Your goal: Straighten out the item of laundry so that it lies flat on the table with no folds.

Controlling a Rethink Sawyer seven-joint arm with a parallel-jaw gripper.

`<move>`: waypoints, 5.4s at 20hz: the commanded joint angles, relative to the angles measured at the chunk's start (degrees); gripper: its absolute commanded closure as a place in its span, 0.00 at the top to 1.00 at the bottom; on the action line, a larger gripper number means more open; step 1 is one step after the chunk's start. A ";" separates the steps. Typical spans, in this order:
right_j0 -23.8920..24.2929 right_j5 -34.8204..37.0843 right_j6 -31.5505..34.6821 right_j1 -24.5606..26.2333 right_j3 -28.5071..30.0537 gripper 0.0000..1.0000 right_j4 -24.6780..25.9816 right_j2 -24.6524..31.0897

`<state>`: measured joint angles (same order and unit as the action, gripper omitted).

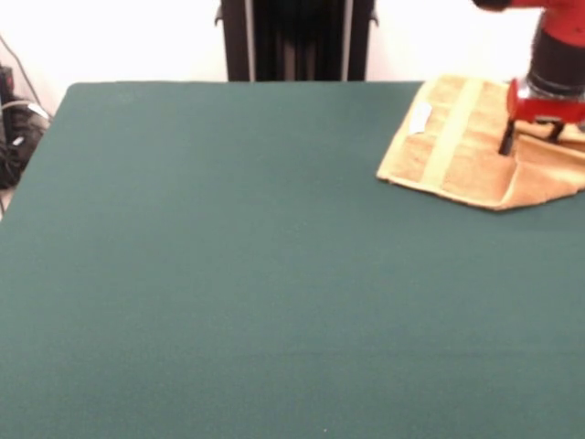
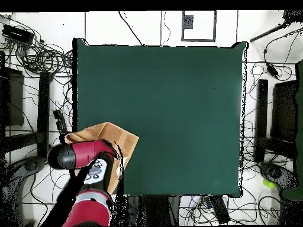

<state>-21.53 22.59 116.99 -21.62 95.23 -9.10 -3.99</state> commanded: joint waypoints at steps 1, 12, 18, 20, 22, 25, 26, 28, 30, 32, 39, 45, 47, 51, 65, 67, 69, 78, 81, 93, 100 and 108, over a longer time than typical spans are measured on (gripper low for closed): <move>-0.33 -5.80 14.76 24.66 -31.62 1.00 -10.92 -6.16; 0.90 -1.33 15.70 22.35 -32.66 1.00 -9.44 -6.36; -0.77 -9.51 16.84 15.78 -25.32 1.00 -5.27 -7.29; -2.79 -15.90 19.24 15.52 -23.40 1.00 -3.46 -9.33; -8.38 -25.80 25.59 18.72 -23.25 1.00 -4.19 -16.77; -12.62 -34.76 26.23 23.39 -23.36 1.00 -8.02 -21.60; -13.23 -35.98 25.78 24.27 -23.35 1.00 -8.87 -21.91; -13.46 -35.86 23.89 24.67 -22.62 1.00 -7.95 -20.58; -12.87 -36.33 21.94 23.60 -20.40 1.00 -6.03 -17.90; -12.05 -38.51 20.31 22.81 -17.65 1.00 -3.70 -14.68; -13.16 -44.90 18.13 23.86 -12.82 1.00 -0.63 -13.33; -9.56 -55.32 17.18 23.64 -9.19 1.00 5.04 -9.65; -9.39 -56.64 16.45 23.89 -8.92 1.00 5.08 -9.48; -9.23 -57.78 13.89 23.27 -7.91 1.00 3.54 -9.20; -8.02 -63.52 2.86 24.53 -9.26 1.00 7.27 -17.32; -7.45 -63.54 2.01 23.94 -9.93 1.00 8.79 -18.51; -6.84 -63.40 2.56 22.63 -9.94 1.00 10.10 -18.51; 1.63 -55.85 7.39 17.94 -18.26 1.00 17.34 -10.17; 3.19 -51.40 5.65 18.11 -23.81 1.00 16.03 -8.48; 6.01 -26.76 4.71 10.34 -32.65 1.00 9.89 -3.65; -1.55 -20.53 9.63 25.60 -49.66 1.00 -13.72 -24.96; 2.76 -24.78 4.43 12.71 -33.15 1.00 0.03 -6.61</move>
<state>-20.82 -5.58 117.04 -5.01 52.89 -14.50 -22.68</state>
